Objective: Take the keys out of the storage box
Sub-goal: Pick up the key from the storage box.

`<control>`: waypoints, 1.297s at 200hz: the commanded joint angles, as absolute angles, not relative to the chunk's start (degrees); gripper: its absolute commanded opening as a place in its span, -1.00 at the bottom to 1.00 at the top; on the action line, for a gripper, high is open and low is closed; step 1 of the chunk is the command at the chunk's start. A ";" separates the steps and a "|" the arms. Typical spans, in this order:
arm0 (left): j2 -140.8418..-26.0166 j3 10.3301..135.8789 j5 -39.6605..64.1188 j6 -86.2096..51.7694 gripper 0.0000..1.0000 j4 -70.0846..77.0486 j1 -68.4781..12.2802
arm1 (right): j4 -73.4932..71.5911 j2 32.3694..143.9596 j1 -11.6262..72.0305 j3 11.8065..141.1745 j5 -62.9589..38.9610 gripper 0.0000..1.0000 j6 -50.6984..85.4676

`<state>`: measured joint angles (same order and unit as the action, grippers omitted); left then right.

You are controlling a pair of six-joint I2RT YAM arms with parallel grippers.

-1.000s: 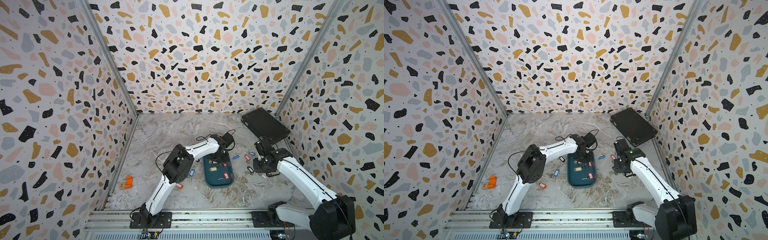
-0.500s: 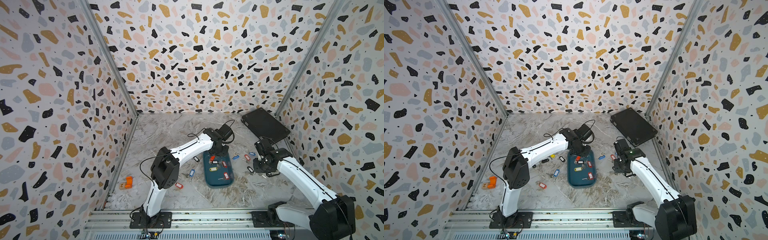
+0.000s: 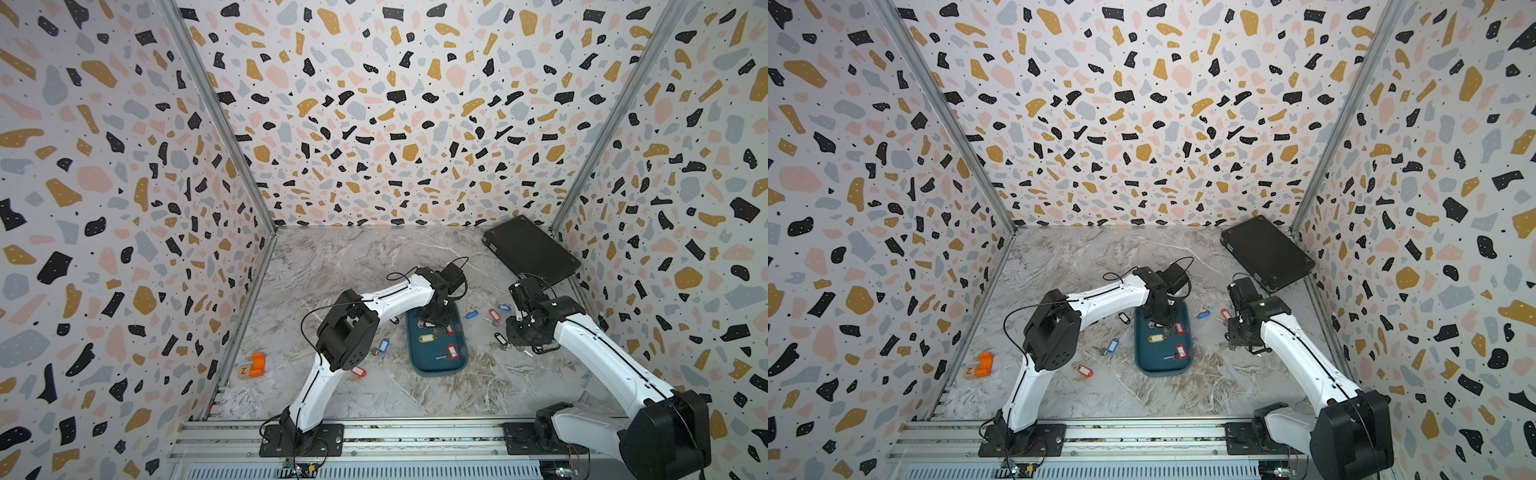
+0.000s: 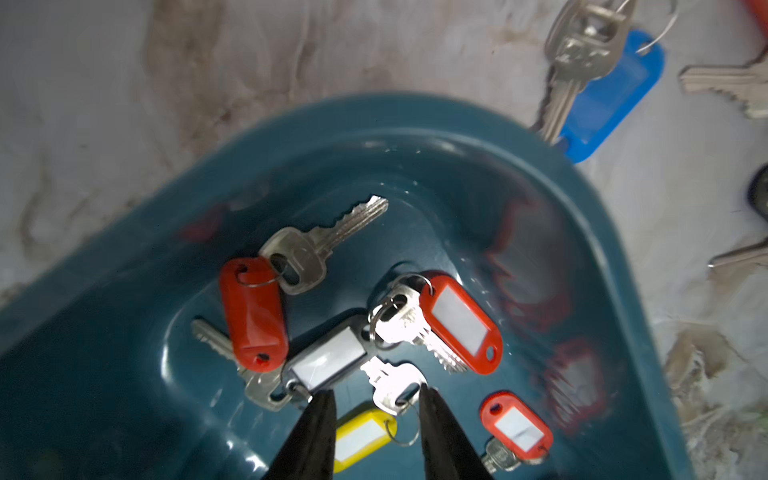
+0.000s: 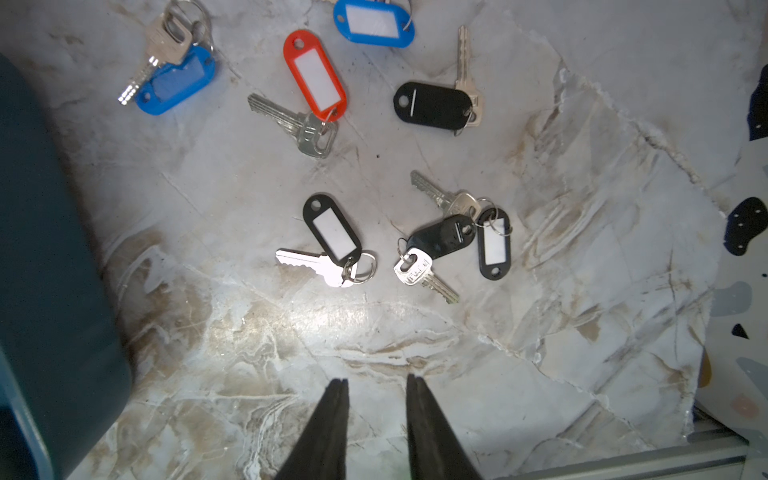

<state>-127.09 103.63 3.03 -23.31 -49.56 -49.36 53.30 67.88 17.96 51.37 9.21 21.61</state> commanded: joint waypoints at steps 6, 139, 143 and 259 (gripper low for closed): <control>-129.05 103.31 4.14 -22.33 -0.36 -47.52 -48.70 | 53.93 67.96 18.02 51.25 8.99 -0.40 21.84; -128.91 108.03 -1.62 -20.28 -0.30 -50.92 -48.48 | 53.95 68.51 18.02 51.24 8.93 -0.46 21.84; -128.96 108.25 -1.71 -20.19 -0.29 -51.00 -48.43 | 53.89 68.55 18.02 51.25 8.87 -0.46 21.80; -133.33 112.94 -0.57 -19.34 -0.34 -52.39 -47.84 | 53.93 69.36 18.02 51.24 8.52 -0.46 21.82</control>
